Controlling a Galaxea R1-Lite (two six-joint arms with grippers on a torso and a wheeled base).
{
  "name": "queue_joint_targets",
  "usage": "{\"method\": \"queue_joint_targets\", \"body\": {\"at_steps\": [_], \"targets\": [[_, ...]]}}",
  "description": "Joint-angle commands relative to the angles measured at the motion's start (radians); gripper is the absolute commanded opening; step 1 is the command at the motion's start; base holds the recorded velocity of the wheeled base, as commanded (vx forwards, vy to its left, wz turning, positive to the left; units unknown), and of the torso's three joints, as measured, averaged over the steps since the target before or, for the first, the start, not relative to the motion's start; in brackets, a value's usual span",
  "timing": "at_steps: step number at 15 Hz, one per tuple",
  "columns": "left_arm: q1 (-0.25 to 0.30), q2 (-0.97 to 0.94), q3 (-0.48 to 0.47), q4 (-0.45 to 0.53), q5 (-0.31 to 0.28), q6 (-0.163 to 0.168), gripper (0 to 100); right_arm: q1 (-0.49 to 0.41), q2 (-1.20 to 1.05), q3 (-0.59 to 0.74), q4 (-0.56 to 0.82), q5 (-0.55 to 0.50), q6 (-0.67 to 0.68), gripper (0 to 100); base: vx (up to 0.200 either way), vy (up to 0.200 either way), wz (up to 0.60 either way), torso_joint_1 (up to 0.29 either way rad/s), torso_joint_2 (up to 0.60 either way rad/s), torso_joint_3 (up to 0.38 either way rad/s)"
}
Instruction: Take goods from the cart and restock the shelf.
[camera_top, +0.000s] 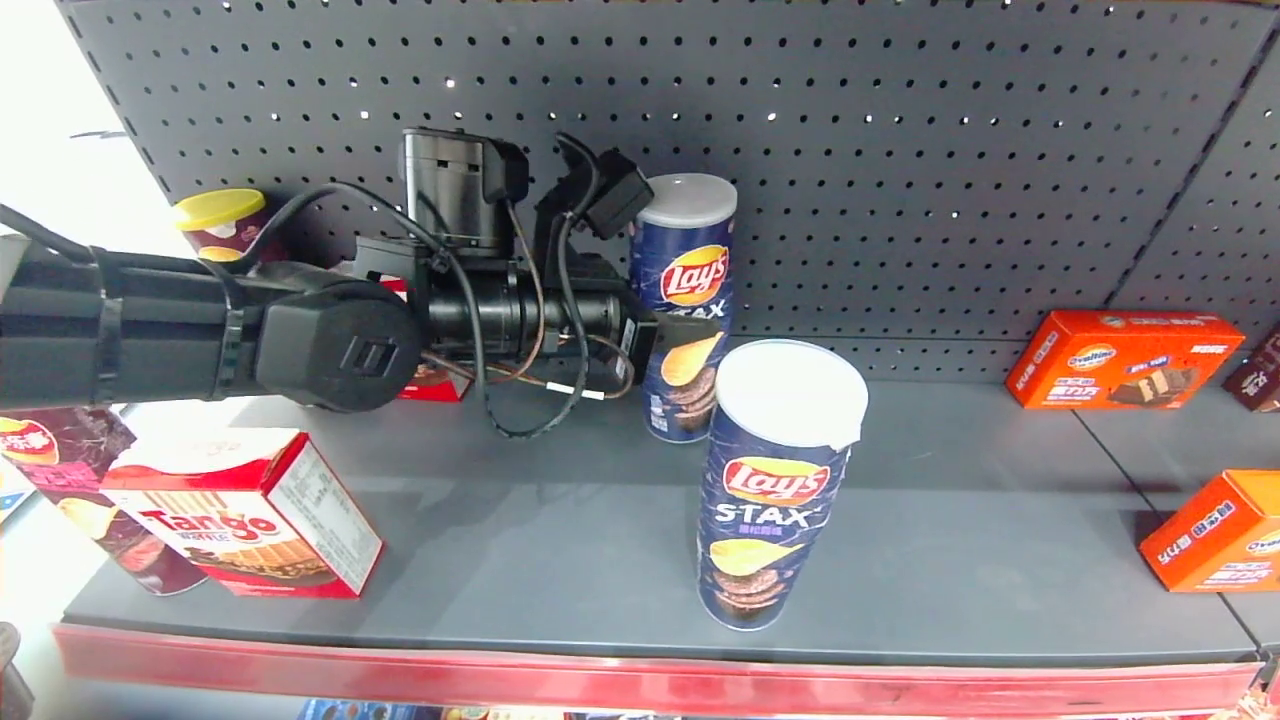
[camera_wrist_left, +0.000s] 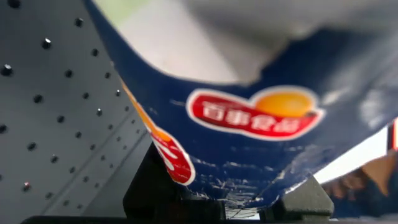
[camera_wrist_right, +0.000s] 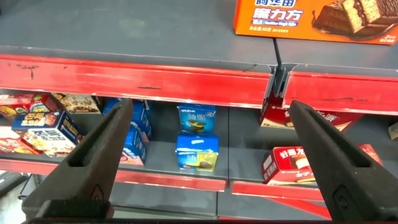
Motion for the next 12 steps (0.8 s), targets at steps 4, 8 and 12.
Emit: {"method": "queue_joint_targets", "body": {"at_steps": [4, 8, 12], "targets": [[0.021, 0.09, -0.17, 0.12, -0.028, 0.048, 0, 0.0, 0.002, 0.0, 0.0, 0.0, 0.0, 100, 0.0, 0.0, 0.0, 0.0, 0.0, 0.0], [0.026, 0.149, -0.265, 0.143, -0.05, 0.069, 0, 0.0, 0.002, 0.0, 0.0, 0.0, 0.0, 100, 0.0, 0.0, 0.0, 0.0, 0.0, 0.0], [0.017, 0.185, -0.299, 0.143, -0.05, 0.071, 0, 0.0, 0.002, 0.0, 0.0, 0.0, 0.0, 100, 0.0, 0.0, 0.0, 0.0, 0.0, 0.0]]}}
